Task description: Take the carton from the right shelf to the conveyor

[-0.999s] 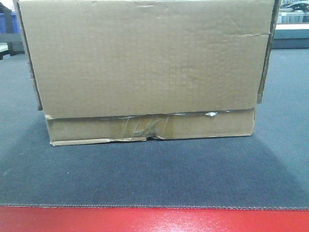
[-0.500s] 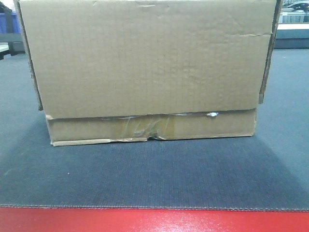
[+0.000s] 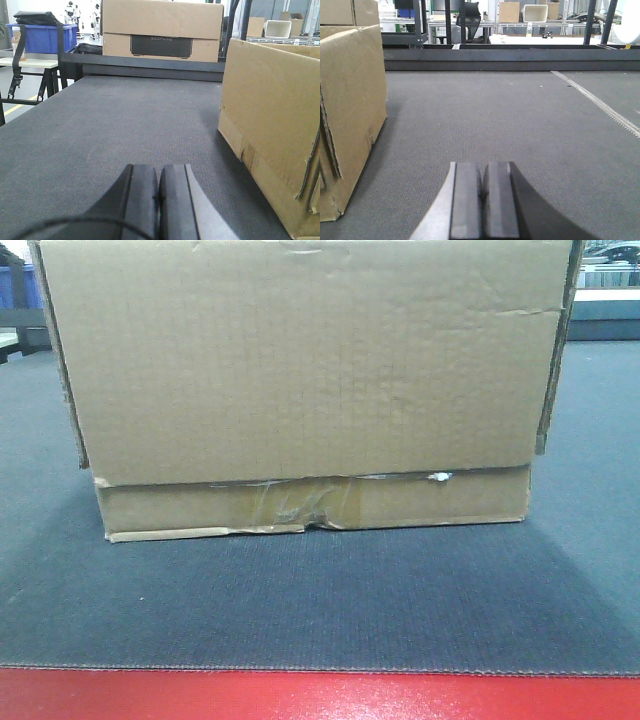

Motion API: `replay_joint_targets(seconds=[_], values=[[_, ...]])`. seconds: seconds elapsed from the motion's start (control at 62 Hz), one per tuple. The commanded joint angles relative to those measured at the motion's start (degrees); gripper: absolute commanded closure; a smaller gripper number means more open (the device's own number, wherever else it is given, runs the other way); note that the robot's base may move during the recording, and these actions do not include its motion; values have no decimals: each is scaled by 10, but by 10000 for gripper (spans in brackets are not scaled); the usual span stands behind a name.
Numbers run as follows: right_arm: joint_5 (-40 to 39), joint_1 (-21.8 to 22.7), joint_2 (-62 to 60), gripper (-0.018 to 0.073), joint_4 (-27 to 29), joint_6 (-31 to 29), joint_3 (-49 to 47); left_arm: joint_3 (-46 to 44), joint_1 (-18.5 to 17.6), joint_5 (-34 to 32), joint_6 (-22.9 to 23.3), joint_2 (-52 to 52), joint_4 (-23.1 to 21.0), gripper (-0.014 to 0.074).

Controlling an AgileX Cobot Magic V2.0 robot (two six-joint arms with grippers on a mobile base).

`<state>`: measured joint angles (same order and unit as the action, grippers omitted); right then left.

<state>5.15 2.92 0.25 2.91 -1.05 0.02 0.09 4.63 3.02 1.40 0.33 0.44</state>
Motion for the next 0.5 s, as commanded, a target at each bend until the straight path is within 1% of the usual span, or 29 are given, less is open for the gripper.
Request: replay_joint_targets(seconds=[0.0,0.484], values=[[-14,3,-3,628,1,-6,0,-1,1,-12,-5,-3,0,584],[-14,3,-3,628,1,-6,0,-1,1,-12,-5,-3,0,584]])
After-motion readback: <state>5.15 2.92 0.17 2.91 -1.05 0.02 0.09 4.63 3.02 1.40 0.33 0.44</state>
